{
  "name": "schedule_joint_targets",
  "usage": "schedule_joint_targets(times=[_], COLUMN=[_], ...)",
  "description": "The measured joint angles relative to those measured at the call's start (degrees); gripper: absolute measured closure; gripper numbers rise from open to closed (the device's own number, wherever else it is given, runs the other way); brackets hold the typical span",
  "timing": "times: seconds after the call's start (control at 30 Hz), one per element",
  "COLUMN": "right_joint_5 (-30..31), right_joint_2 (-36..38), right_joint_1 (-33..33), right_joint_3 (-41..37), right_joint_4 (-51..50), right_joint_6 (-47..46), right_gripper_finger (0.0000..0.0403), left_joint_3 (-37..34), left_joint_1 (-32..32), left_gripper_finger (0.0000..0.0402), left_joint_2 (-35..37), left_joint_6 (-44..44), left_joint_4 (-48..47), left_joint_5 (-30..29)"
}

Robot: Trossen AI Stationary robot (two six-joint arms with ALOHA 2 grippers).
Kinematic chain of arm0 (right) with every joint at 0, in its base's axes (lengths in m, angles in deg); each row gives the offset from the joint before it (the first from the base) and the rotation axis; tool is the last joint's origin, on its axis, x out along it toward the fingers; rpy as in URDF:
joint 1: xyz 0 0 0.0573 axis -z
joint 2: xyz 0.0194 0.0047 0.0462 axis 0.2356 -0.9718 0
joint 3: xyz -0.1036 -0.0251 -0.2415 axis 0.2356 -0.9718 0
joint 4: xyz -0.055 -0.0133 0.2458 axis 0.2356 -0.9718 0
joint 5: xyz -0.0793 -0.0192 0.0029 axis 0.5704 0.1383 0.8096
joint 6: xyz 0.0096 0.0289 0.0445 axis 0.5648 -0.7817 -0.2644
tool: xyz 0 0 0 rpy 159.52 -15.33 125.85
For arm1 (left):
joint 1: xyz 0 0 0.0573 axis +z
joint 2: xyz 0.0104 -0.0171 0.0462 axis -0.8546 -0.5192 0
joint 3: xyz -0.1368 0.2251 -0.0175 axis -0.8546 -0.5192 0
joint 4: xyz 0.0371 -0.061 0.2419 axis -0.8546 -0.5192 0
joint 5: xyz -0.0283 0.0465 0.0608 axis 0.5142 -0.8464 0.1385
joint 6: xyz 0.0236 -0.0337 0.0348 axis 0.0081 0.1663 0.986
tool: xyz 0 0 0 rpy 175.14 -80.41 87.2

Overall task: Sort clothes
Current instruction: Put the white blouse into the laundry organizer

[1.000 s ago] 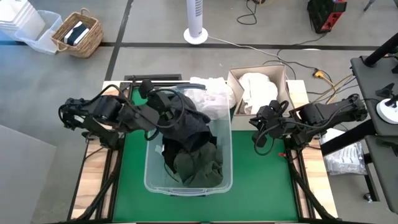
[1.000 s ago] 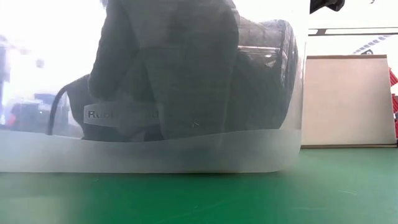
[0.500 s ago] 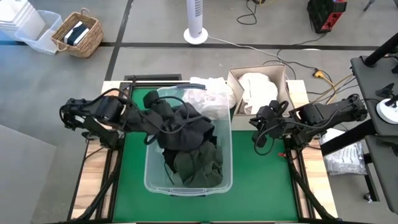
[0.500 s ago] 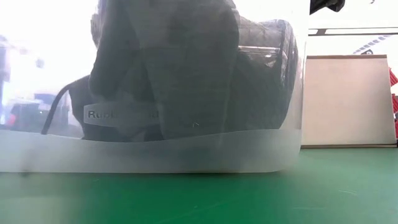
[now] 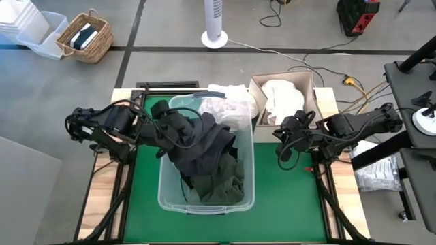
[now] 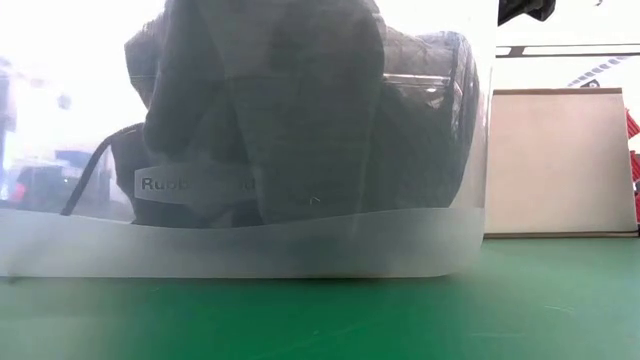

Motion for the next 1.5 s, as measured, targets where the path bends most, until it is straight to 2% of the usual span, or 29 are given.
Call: schedule_joint_targets(times=[0.2,0.37,0.5,0.57,0.73,1.03,1.27,1.5], right_joint_5=[0.6,6.0,7.1,7.1,6.1,-7.4,-12.3,-12.5], right_joint_2=[0.0,0.0,-0.8,-2.0,-6.9,-17.0,-25.9,-36.5], right_joint_1=[0.0,0.0,2.3,4.7,12.7,27.5,35.9,42.2], right_joint_3=[0.0,2.1,5.7,8.3,17.2,35.7,48.9,60.9], right_joint_4=[0.4,0.6,2.6,3.8,4.4,3.0,-0.7,-3.9], right_joint_6=[0.6,1.2,7.1,11.2,23.3,40.9,46.7,47.8], right_gripper_finger=[0.0369,0.0369,0.0369,0.0369,0.0369,0.0369,0.0369,0.0369], left_joint_3=[0.0,0.0,0.0,0.0,0.0,0.0,-0.1,-0.1], left_joint_1=[0.0,0.0,0.1,0.4,1.2,1.2,1.2,1.2], left_gripper_finger=[0.0143,0.0143,0.0143,0.0143,0.0143,0.0143,0.0143,0.0143], left_joint_2=[0.0,0.0,0.1,0.3,1.9,6.1,8.1,9.3], left_joint_6=[1.3,6.1,8.3,10.2,13.6,12.9,12.6,14.3], left_joint_4=[-2.8,-3.9,-4.9,-5.1,-5.6,-5.7,-5.8,-5.9], left_joint_5=[-7.8,-14.0,-24.0,-26.9,-27.3,-27.3,-27.1,-28.2])
